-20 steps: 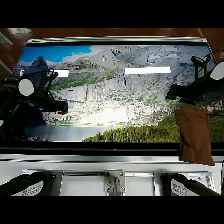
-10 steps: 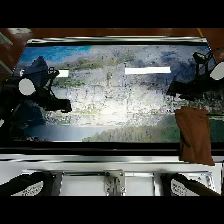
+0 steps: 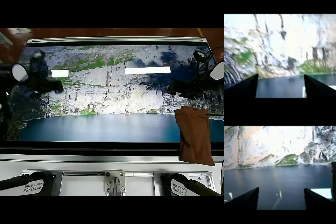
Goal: Fold the shirts.
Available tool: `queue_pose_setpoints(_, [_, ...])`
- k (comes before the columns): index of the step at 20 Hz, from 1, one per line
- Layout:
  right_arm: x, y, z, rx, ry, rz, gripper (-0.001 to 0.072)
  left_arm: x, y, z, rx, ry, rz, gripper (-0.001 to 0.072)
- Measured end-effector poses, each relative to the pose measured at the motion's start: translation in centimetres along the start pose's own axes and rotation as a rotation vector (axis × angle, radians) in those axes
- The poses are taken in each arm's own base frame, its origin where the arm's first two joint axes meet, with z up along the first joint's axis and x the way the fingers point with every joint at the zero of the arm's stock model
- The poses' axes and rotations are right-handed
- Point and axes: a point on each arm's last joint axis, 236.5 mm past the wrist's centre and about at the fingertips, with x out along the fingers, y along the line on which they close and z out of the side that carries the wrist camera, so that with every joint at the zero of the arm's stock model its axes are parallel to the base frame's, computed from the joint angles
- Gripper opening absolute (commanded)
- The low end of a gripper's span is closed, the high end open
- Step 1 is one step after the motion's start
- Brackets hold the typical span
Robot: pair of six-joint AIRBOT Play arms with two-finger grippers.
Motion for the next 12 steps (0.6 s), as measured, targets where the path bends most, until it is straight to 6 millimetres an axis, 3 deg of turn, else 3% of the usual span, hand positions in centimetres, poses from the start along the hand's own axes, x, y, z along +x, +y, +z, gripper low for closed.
queue_pose_setpoints(3, [0.0, 0.7, -0.1, 0.036, 0.006, 0.03, 0.0688, 1.7, 8.1, 6.2, -0.121, -0.087, 0.097, 0.0668])
queue_pose_setpoints(5, [0.0, 1.3, -0.2, 0.062, 0.01, 0.056, 0.0688, 3.9, 13.0, 8.1, -0.189, -0.104, 0.14, 0.0667])
queue_pose_setpoints(7, [-0.1, 2.0, -0.2, 0.092, 0.014, 0.084, 0.0688, 6.3, 17.6, 8.0, -0.25, -0.093, 0.176, 0.0666])
queue_pose_setpoints(9, [-0.1, 2.5, -0.3, 0.126, 0.018, 0.105, 0.0688, 8.8, 21.3, 6.3, -0.314, -0.052, 0.195, 0.0667])
queue_pose_setpoints(12, [-0.2, 3.0, -0.3, 0.163, 0.025, 0.125, 0.0688, 12.4, 23.0, 3.9, -0.38, 0.013, 0.145, 0.0667])
